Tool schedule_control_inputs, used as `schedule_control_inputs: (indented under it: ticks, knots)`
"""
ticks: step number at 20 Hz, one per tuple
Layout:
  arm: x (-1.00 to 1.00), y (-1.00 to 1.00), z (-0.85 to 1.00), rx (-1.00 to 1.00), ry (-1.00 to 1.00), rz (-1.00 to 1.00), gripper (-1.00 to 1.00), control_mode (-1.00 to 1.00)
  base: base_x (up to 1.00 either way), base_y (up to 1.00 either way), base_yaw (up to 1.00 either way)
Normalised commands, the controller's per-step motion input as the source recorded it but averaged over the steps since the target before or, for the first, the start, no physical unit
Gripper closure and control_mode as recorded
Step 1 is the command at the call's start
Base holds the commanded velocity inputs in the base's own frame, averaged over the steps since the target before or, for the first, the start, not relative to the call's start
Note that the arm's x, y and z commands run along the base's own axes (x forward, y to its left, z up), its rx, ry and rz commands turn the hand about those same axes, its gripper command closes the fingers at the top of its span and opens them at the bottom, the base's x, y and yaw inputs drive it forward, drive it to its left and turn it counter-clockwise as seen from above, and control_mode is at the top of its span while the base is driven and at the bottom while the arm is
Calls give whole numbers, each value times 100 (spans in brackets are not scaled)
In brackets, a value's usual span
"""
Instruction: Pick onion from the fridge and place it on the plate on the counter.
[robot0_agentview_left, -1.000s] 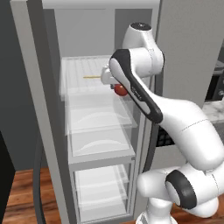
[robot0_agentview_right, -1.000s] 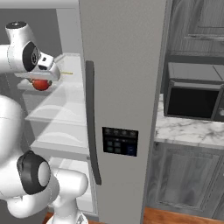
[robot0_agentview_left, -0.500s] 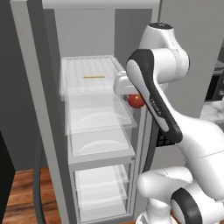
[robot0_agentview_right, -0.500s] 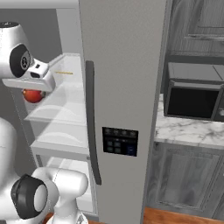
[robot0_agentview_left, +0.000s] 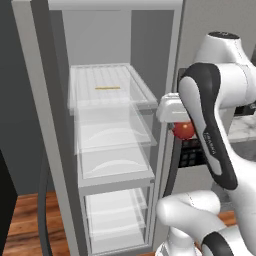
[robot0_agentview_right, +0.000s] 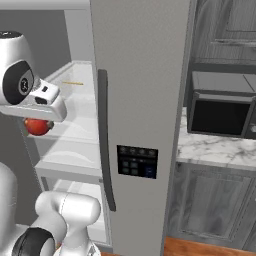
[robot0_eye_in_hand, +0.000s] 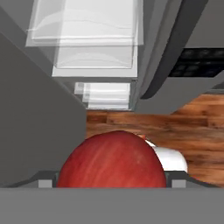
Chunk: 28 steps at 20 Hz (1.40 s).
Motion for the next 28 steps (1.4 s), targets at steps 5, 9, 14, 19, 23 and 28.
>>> schedule_control_inputs:
  ticks: [5, 9, 14, 19, 23, 28]
  knots:
    - [-84, -59, 0, 0, 9, 0, 100, -100, 0, 0, 0]
    - [-57, -49, 0, 0, 9, 0, 100, -100, 0, 0, 0]
    - [-2, -35, 0, -3, 0, 0, 100, -100, 0, 0, 0]
    - [0, -19, -2, -13, 0, 0, 100, -100, 0, 0, 0]
    - [0, -18, 0, -4, 0, 0, 100, -100, 0, 0, 0]
    - [0, -16, 0, 0, 0, 0, 100, -100, 0, 0, 0]
